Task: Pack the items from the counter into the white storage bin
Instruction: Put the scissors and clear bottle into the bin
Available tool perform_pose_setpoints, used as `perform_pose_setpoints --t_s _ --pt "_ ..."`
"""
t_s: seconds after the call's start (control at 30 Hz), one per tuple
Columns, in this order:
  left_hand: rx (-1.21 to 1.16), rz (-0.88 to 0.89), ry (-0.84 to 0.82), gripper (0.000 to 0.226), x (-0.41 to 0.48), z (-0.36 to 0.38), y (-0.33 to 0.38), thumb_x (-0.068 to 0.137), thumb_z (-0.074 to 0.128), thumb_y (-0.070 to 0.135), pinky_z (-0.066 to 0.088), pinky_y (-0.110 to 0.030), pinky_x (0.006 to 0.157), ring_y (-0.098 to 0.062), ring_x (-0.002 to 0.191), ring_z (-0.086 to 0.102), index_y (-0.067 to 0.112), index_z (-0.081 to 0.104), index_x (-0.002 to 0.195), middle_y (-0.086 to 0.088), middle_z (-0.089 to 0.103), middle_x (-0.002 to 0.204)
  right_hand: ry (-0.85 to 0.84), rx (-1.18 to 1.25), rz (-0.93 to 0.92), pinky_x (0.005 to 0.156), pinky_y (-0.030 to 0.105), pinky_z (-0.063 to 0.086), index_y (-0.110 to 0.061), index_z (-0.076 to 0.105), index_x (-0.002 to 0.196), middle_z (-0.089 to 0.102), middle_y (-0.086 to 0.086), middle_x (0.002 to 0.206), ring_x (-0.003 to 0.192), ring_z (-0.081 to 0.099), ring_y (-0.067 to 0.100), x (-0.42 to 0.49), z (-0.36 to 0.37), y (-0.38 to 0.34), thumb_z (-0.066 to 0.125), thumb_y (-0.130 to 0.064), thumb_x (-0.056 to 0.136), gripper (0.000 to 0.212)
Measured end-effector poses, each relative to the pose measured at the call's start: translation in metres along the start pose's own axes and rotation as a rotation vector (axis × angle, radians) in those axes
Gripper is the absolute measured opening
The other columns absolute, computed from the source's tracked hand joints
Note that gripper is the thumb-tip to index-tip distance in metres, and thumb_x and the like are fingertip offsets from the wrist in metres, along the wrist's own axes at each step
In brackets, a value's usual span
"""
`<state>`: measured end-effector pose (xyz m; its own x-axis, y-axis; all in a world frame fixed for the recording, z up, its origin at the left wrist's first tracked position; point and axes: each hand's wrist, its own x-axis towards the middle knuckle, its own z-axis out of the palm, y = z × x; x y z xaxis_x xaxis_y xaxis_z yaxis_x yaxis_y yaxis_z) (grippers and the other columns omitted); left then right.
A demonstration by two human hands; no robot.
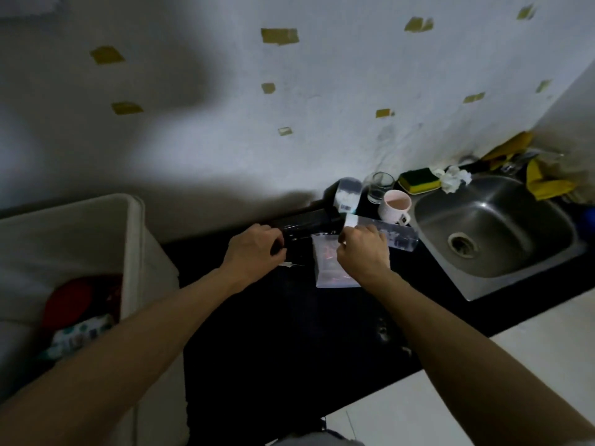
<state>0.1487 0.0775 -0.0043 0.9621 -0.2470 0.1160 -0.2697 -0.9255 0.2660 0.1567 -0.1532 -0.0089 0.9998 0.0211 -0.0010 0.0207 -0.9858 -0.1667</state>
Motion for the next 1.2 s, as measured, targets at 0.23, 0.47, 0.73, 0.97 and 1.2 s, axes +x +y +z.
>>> perform_pose_setpoints --t_s 0.23,0.47,0.73,0.97,1.2 --pt "0.065 -0.098 -0.202 0.04 0.021 0.039 0.01 0.084 0.063 0.049 0.05 -0.031 0.079 -0.013 0.108 0.053 0.028 0.061 0.118 0.007 0.06 0.114 -0.076 0.031 0.052 0.097 0.04 0.039 -0.02 0.067 0.108 0.064 0.006 0.119 0.119 0.05 0.028 0.018 0.017 0.047 0.056 -0.023 0.085 0.026" --pt "0.151 -0.073 -0.354 0.05 0.038 0.074 0.007 0.087 0.063 0.05 0.051 -0.032 0.081 -0.015 0.111 0.05 0.023 0.055 0.128 0.002 0.055 0.122 -0.134 0.048 0.071 0.099 0.042 0.037 -0.017 0.065 0.112 0.063 0.007 0.121 0.118 0.05 0.03 0.035 0.028 0.076 0.056 -0.019 0.083 0.03" --pt "0.151 -0.06 -0.427 0.052 0.056 0.109 0.008 0.088 0.059 0.054 0.051 -0.034 0.079 -0.02 0.108 0.053 0.021 0.054 0.128 -0.003 0.057 0.121 -0.194 0.08 0.112 0.1 0.046 0.043 -0.011 0.052 0.126 0.055 0.014 0.13 0.122 0.048 0.034 0.055 0.046 0.103 0.056 -0.018 0.083 0.044" --pt "0.203 -0.047 -0.459 0.053 0.062 0.133 0.012 0.086 0.064 0.045 0.049 -0.036 0.081 -0.024 0.11 0.051 0.018 0.051 0.129 -0.008 0.054 0.122 -0.178 0.077 0.108 0.097 0.047 0.042 -0.004 0.048 0.123 0.053 0.02 0.129 0.121 0.048 0.038 0.079 0.052 0.131 0.058 -0.011 0.079 0.045" --pt "0.204 -0.05 -0.457 0.054 0.066 0.144 0.014 0.085 0.068 0.038 0.047 -0.034 0.077 -0.023 0.107 0.054 0.016 0.047 0.13 -0.009 0.057 0.12 -0.266 0.122 0.096 0.104 0.048 0.039 -0.005 0.043 0.13 0.048 0.019 0.135 0.128 0.043 0.037 0.095 0.064 0.143 0.063 -0.013 0.079 0.055"
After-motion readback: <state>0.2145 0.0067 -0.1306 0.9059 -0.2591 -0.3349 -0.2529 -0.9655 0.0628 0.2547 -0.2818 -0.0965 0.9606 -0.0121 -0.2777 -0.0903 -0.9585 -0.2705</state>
